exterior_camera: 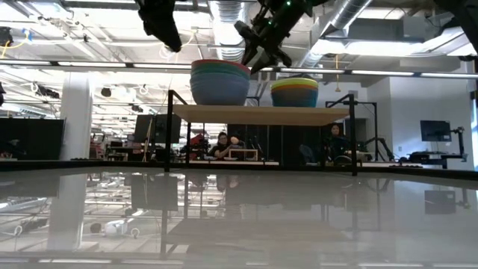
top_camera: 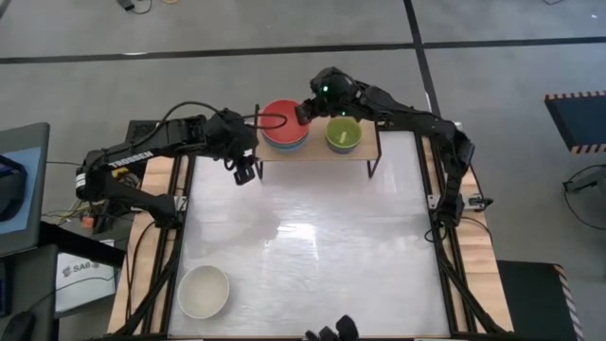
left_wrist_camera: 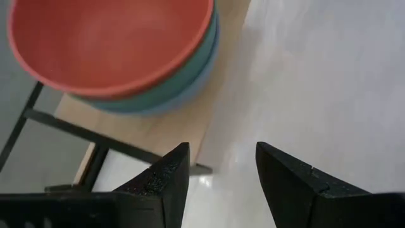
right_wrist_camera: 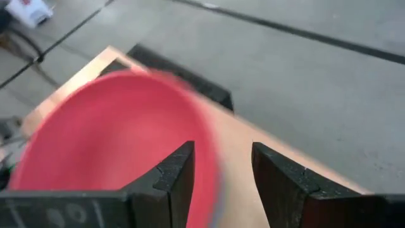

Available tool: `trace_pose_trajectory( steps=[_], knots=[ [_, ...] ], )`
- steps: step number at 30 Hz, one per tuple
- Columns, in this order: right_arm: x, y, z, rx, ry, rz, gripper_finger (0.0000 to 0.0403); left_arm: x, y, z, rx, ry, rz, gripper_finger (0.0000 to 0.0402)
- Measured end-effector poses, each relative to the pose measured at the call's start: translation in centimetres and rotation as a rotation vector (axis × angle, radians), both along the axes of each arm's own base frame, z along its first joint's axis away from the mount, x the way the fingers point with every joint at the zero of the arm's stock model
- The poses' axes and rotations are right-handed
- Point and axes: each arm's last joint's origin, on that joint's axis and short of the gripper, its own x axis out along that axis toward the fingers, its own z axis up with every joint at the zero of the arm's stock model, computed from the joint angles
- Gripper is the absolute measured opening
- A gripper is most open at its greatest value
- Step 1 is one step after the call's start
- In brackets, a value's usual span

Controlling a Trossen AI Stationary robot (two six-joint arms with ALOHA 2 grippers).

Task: Place and stack bowls onto a shelf
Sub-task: Stack the white bowl on top of the orange bowl on the shelf

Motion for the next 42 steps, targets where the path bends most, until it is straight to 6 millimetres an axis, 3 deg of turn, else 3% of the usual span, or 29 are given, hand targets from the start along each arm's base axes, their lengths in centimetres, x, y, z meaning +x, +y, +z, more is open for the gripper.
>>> trace_pose_trajectory(
  steps=[4,8,13,17,21,28,34,42],
  knots=[
    [0.2,2.9,0.8,0.005,0.020,0.066,0.0180,-1.8,-0.6,0.2,-0.024,0.054,0.004,0.0166],
    [-0.6,6.7,3.2,-0.042,-0.009,0.125,0.0180,-4.4,-1.6,0.2,-0.104,0.070,-0.001,0.0166],
    [-2.4,10.8,4.6,-0.065,-0.003,0.145,0.0180,-7.9,-4.1,-3.5,-0.365,-0.016,-0.058,0.0166],
    [-3.7,13.3,2.9,-0.011,0.030,0.133,0.0180,-10.4,-6.5,-7.6,-0.580,0.015,-0.076,0.0158],
    [-4.7,16.0,0.3,0.076,0.050,0.142,0.0180,-11.9,-8.6,-10.4,-0.709,0.079,-0.090,0.0138],
    [-7.5,20.9,-1.5,0.123,0.016,0.083,0.0180,-11.0,-11.8,-13.1,-0.809,0.098,-0.189,0.0122],
    [-9.6,23.8,-2.7,0.167,-0.023,0.060,0.0180,-10.5,-14.1,-15.2,-0.814,0.257,-0.204,0.0122],
    [-10.8,26.9,-4.9,0.218,0.005,0.091,0.0180,-9.7,-17.1,-15.8,-0.855,0.298,-0.262,0.0161]
  ],
)
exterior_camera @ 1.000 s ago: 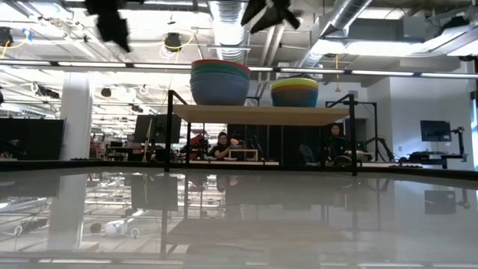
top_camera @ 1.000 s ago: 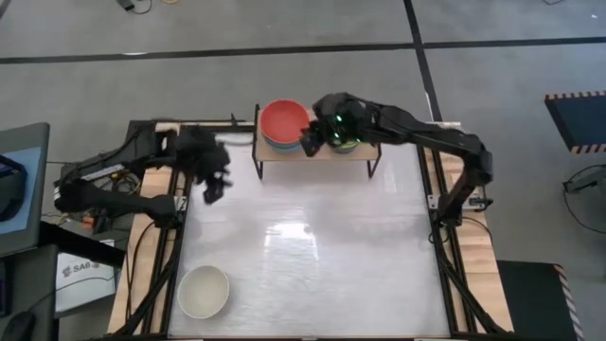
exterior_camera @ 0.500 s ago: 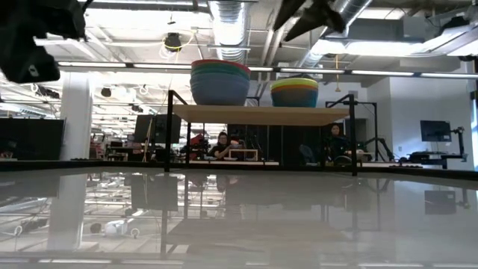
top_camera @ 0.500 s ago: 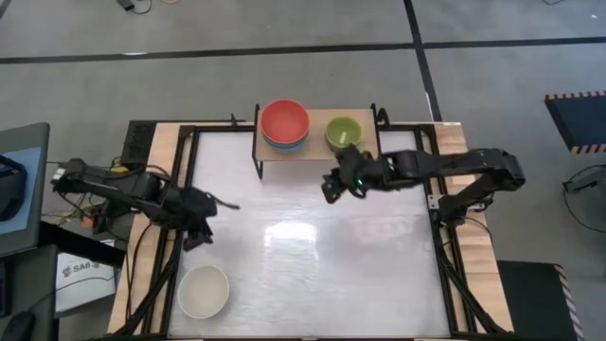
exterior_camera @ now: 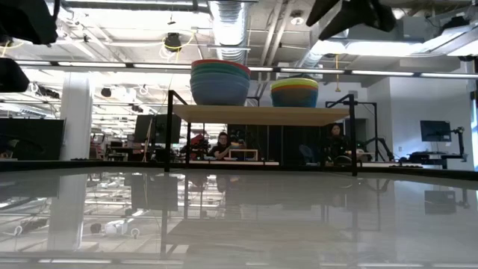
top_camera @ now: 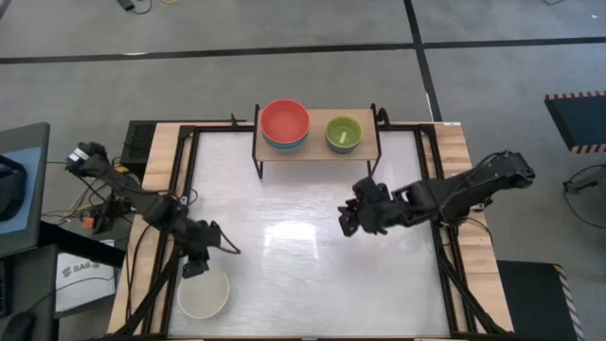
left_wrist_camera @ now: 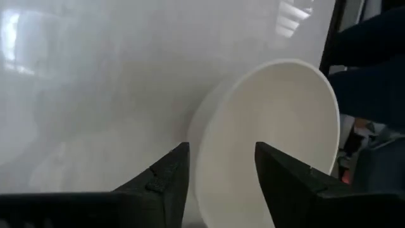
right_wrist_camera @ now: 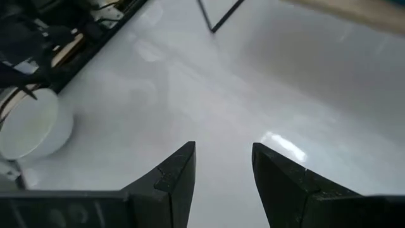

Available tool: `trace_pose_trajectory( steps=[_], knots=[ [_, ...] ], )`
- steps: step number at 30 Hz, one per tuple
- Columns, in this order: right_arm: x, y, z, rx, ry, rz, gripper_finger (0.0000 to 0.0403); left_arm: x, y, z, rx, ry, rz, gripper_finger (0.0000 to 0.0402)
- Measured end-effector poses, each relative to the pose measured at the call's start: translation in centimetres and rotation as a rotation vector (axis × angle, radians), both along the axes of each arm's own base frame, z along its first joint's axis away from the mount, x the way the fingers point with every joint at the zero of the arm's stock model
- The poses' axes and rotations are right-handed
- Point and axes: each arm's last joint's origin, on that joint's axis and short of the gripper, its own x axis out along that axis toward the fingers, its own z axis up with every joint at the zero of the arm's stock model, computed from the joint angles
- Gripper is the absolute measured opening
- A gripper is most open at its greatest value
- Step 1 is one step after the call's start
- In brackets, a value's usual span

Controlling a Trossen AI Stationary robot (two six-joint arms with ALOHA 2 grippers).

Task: Place and stack bowls onto a shelf
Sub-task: Stack the white bowl on top of the orange bowl on the shelf

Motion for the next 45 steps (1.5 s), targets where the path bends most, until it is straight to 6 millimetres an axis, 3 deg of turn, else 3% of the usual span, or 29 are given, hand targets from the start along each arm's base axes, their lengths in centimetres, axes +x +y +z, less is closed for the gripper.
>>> trace_pose_trajectory(
  steps=[5,10,14,20,24,29,37,41,45],
  knots=[
    [-0.3,1.1,-1.1,0.016,0.001,0.015,0.0180,0.1,-1.3,-1.2,0.100,0.044,0.016,0.0184],
    [-0.1,2.0,-1.8,0.019,0.019,0.034,0.0180,0.5,-1.8,-2.7,0.203,0.122,0.098,0.0178],
    [0.2,2.6,-1.7,0.042,-0.014,0.048,0.0180,1.2,-2.3,-3.5,0.210,0.149,0.141,0.0134],
    [-0.1,3.3,-1.8,0.072,-0.005,0.086,0.0180,2.5,-3.2,-4.1,0.171,0.093,0.173,0.0019],
    [-0.5,4.2,-1.7,0.082,-0.008,0.122,0.0180,3.5,-3.5,-3.8,0.176,0.003,0.258,0.0004],
    [-1.1,5.7,-1.9,0.099,0.002,0.177,0.0180,5.6,-3.4,-1.3,0.203,-0.151,0.364,0.0001],
    [-2.5,7.2,-2.4,0.078,0.079,0.239,0.0180,9.2,-1.7,5.4,0.279,-0.415,0.423,0.0000],
    [-3.1,8.0,-2.6,0.086,0.108,0.274,0.0180,10.3,-0.6,8.4,0.297,-0.496,0.445,0.0000],
    [-3.2,9.1,-3.4,0.075,0.134,0.304,0.0180,10.7,0.3,9.8,0.326,-0.532,0.502,0.0000]
  ],
)
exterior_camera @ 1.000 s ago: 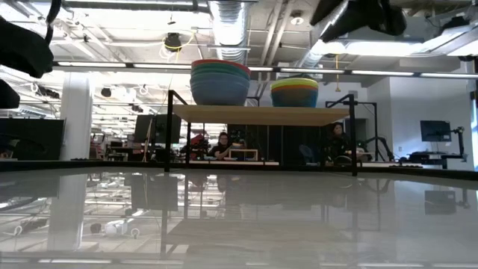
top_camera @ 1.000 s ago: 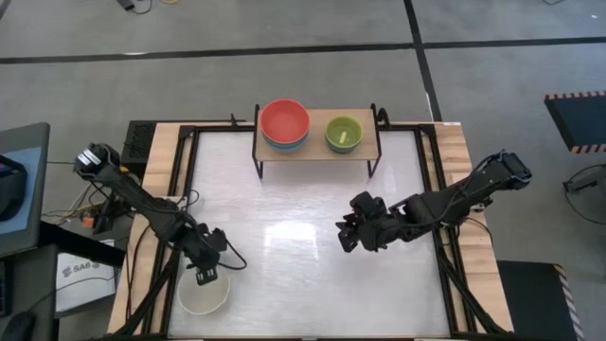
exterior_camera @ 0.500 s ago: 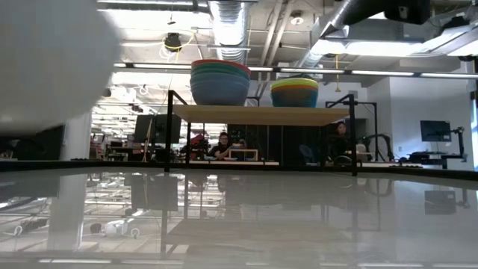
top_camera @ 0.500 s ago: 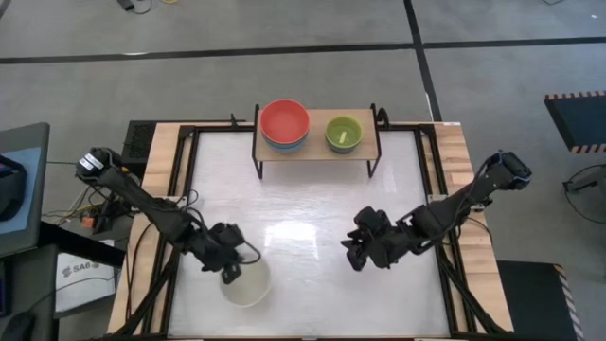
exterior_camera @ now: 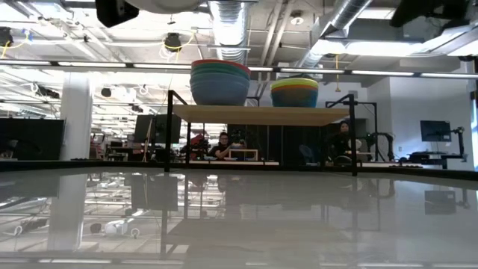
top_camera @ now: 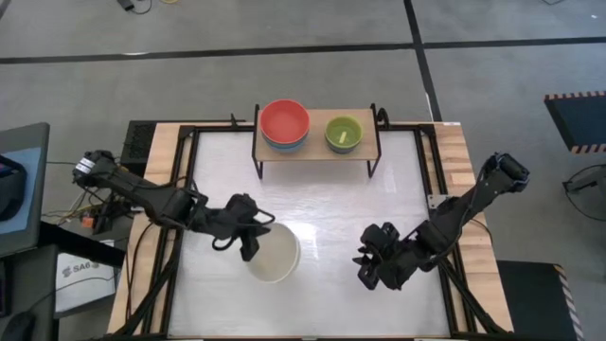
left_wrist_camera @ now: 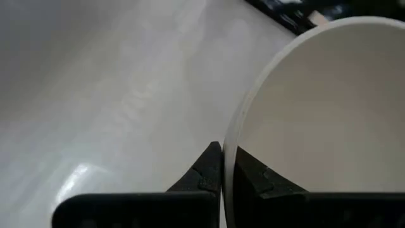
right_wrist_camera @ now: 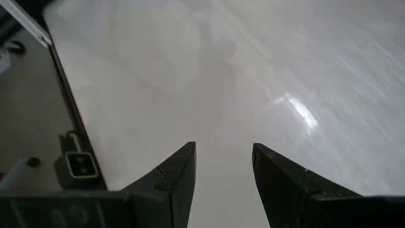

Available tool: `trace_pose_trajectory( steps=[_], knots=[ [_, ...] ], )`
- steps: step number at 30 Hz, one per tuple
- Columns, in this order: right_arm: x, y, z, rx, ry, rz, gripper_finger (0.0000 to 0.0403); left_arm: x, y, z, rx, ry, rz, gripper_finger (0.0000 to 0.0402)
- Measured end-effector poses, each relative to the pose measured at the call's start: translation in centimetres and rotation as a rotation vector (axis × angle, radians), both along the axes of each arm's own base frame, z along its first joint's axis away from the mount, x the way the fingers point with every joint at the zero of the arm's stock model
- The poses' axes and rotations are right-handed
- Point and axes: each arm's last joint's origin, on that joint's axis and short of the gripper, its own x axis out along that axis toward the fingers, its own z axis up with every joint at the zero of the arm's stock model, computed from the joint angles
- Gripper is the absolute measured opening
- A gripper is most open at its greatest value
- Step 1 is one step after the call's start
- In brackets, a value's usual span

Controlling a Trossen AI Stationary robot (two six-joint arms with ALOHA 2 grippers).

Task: Place and stack bowls onto a shelf
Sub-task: Stack the white bowl on top of the orange bowl on the shelf

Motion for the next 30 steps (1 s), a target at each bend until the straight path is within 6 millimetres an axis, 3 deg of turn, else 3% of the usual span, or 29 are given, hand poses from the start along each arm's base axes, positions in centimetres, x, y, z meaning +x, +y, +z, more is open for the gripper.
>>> trace_pose_trajectory(
  steps=[7,11,16,22,25,30],
  knots=[
    [0.6,1.9,-2.9,-0.051,0.092,0.021,0.0180,0.3,0.9,1.9,0.005,-0.054,0.079,0.0000],
    [2.1,1.6,-3.5,-0.027,0.062,-0.003,0.0180,0.4,2.3,3.3,0.044,-0.062,0.176,0.0000],
    [4.4,0.8,-2.6,-0.009,-0.072,0.013,0.0180,0.3,5.9,7.0,0.085,-0.064,0.281,0.0000],
    [5.1,-0.8,-2.3,-0.033,-0.058,0.057,0.0180,-1.0,10.6,10.8,0.201,-0.052,0.387,0.0000],
    [5.1,-1.7,-2.1,-0.042,-0.040,0.042,0.0180,-1.7,13.6,11.9,0.269,-0.047,0.480,0.0000],
    [4.9,-3.5,-1.5,-0.049,0.001,0.003,0.0180,-1.6,18.9,12.0,0.347,-0.053,0.641,0.0000]
  ],
)
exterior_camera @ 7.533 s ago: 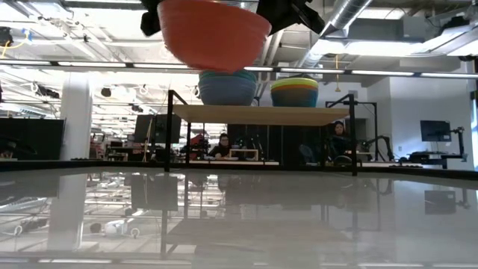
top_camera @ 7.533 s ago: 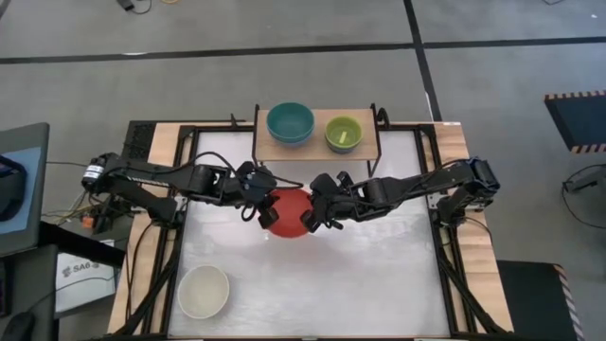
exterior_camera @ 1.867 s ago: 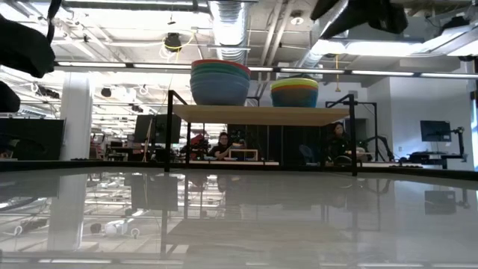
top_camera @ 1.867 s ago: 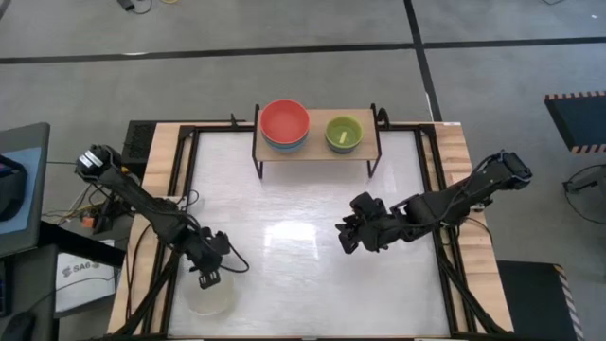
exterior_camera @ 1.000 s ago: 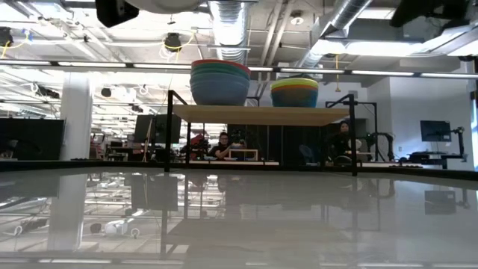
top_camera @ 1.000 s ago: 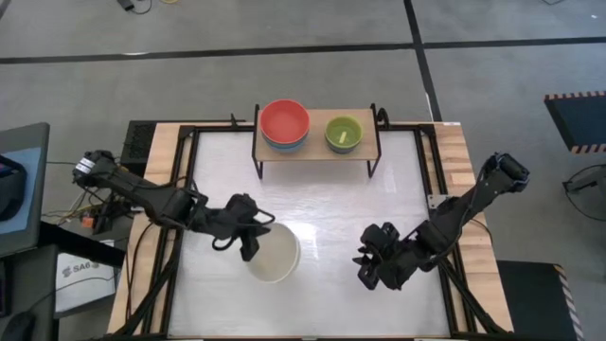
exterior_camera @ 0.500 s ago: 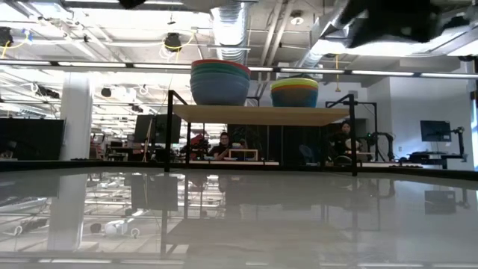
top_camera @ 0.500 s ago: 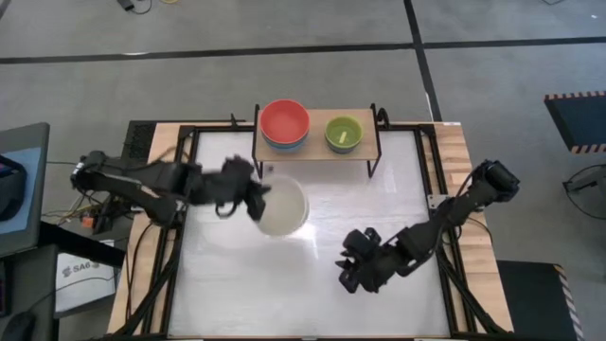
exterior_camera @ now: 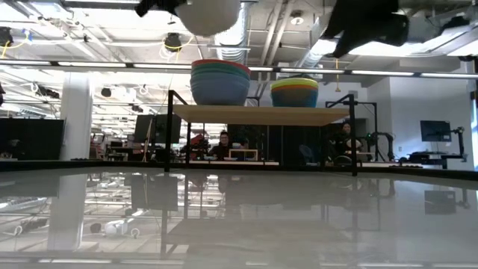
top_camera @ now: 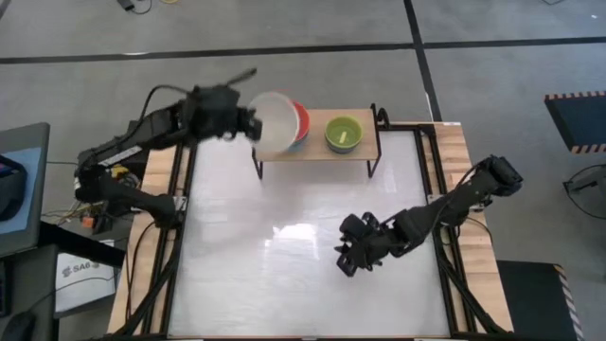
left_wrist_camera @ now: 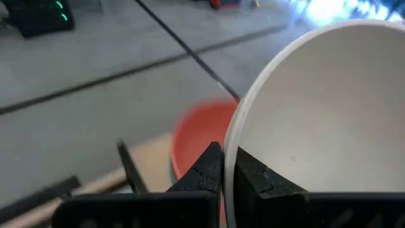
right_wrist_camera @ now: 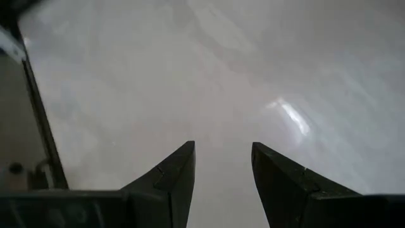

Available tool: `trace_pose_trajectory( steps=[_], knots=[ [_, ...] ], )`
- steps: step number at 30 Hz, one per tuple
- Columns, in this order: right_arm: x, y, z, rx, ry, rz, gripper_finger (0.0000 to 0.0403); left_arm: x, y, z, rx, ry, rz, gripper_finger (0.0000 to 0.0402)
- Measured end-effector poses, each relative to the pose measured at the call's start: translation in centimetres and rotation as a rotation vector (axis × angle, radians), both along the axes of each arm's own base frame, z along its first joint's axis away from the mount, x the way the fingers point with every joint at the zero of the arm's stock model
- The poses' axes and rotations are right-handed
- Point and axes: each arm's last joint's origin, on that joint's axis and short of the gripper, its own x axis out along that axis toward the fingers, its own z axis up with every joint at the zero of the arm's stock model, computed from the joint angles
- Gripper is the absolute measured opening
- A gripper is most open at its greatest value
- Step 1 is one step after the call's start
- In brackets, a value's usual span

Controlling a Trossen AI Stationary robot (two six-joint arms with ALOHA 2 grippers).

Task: Place and stack bowls onto a shelf
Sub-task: Stack the white bowl on top of the orange bowl on the shelf, then return to Home Position

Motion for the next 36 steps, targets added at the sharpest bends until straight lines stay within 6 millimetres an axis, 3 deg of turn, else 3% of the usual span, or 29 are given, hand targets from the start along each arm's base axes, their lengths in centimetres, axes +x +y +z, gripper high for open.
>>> trace_pose_trajectory(
  steps=[4,8,13,26,30,36],
  knots=[
    [-1.0,-2.0,1.0,-0.022,0.044,-0.046,0.0180,1.0,3.8,-0.4,0.020,-0.047,0.006,0.0000],
    [-2.7,-4.2,2.4,-0.042,0.068,-0.139,0.0180,2.3,7.0,-2.6,-0.054,-0.003,-0.024,0.0000],
    [-4.5,-6.2,4.0,-0.033,0.061,-0.225,0.0180,3.3,9.4,-5.3,-0.108,0.117,-0.034,0.0000],
    [-6.2,-8.5,5.4,-0.022,0.050,-0.296,0.0180,3.6,9.9,-6.4,-0.119,0.213,-0.132,0.0008],
    [-6.4,-8.8,5.6,-0.023,0.048,-0.303,0.0180,3.6,10.1,-5.9,-0.102,0.177,-0.121,0.0045],
    [-6.4,-9.3,5.6,-0.024,0.049,-0.320,0.0180,2.8,9.9,-3.2,-0.091,0.173,-0.077,0.0116]
  ],
)
